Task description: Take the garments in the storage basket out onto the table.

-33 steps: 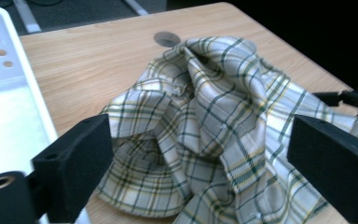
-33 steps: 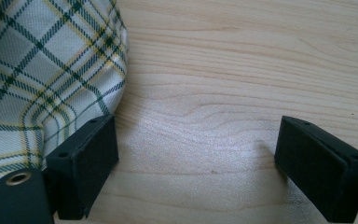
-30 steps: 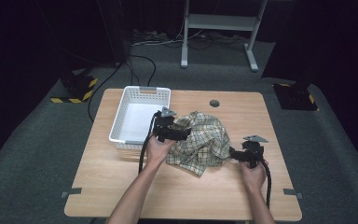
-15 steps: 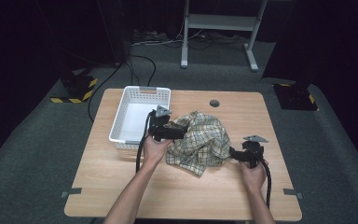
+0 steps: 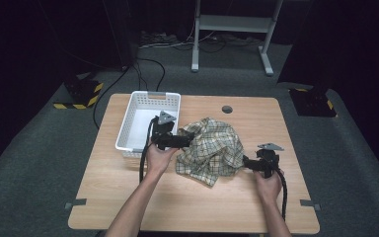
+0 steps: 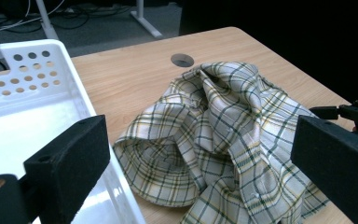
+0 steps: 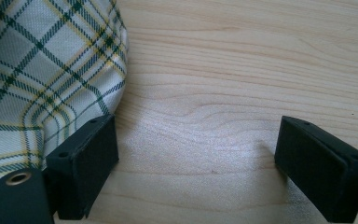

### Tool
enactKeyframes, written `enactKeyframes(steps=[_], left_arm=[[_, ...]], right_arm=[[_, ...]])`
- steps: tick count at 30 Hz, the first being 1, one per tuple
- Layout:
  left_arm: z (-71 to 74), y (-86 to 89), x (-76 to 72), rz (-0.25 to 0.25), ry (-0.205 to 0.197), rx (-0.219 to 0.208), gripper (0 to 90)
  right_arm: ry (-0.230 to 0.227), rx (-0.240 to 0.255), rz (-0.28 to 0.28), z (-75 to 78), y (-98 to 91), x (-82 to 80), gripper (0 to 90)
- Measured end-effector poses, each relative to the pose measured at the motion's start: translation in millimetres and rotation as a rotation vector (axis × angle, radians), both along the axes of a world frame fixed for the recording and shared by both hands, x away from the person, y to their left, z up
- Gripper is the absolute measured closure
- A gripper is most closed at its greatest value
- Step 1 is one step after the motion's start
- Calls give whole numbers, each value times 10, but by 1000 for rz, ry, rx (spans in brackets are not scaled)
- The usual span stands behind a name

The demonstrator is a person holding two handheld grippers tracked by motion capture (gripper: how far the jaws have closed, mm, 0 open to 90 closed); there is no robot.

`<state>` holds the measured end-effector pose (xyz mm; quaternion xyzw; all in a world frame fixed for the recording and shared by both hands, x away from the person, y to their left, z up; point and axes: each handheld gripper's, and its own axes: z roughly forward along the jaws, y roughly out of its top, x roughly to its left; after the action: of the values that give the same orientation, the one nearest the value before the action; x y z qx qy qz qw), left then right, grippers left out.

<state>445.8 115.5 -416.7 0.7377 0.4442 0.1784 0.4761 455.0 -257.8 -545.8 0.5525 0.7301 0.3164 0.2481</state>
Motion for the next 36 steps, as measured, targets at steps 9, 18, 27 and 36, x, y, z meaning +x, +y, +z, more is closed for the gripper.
enactKeyframes(steps=[9, 18, 27, 36], left_arm=[[69, 136, -81, 19, -15, -13, 47], [131, 275, -169, 44, -28, -14, 46], [176, 432, -262, 72, -41, -13, 47], [199, 540, -337, 87, -47, -9, 48]], right_arm=[[0, 0, 0, 0, 0, 0, 126], [0, 0, 0, 0, 0, 0, 126], [0, 0, 0, 0, 0, 0, 126], [0, 0, 0, 0, 0, 0, 126]])
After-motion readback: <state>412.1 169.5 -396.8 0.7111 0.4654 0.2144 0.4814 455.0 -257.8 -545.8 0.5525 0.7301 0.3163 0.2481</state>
